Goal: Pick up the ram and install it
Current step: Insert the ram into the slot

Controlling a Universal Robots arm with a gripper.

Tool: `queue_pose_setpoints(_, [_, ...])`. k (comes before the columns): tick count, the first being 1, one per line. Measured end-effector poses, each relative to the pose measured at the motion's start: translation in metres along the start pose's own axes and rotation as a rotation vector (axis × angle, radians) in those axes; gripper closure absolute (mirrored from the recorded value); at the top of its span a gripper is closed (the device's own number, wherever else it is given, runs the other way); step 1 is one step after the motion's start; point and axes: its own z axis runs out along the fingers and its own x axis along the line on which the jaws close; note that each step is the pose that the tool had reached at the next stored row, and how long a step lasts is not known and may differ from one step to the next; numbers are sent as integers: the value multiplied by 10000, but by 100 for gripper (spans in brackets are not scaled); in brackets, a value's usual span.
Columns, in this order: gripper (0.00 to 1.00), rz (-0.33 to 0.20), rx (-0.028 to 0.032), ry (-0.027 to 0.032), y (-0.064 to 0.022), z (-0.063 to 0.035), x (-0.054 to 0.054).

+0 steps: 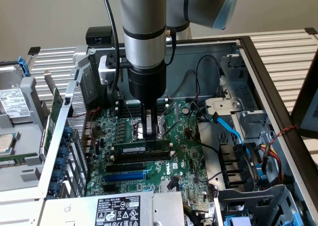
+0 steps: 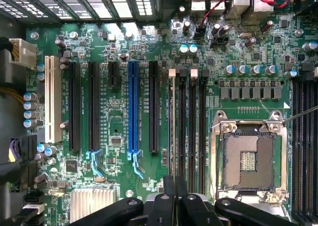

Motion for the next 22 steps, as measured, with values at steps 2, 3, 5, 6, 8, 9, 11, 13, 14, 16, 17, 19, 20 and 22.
queue_pose_setpoints(2, [88,5,0,0,0,11,-1])
queue_pose_setpoints(3, [88,9,-1,1,0,15,-2])
queue_pose_setpoints(5, [88,19,-1,1,0,25,-13])
queue_pose_setpoints(6, [88,19,-1,1,1,26,-12])
queue_pose_setpoints(8, [88,23,-1,1,3,31,-12])
queue_pose_setpoints(9, [88,25,0,-1,3,37,-13])
queue_pose_setpoints(11, [88,27,-1,1,5,43,-13])
queue_pose_setpoints(13, [88,32,-2,3,5,44,-13])
queue_pose_setpoints(14, [88,35,-2,2,5,45,-13])
queue_pose_setpoints(16, [88,43,-2,1,5,47,-13])
queue_pose_setpoints(17, [88,46,-2,2,5,47,-13])
queue_pose_setpoints(19, [88,52,-1,-1,5,51,-13])
queue_pose_setpoints(20, [88,55,0,0,6,52,-13])
queue_pose_setpoints(22, [88,61,1,1,6,55,-13])
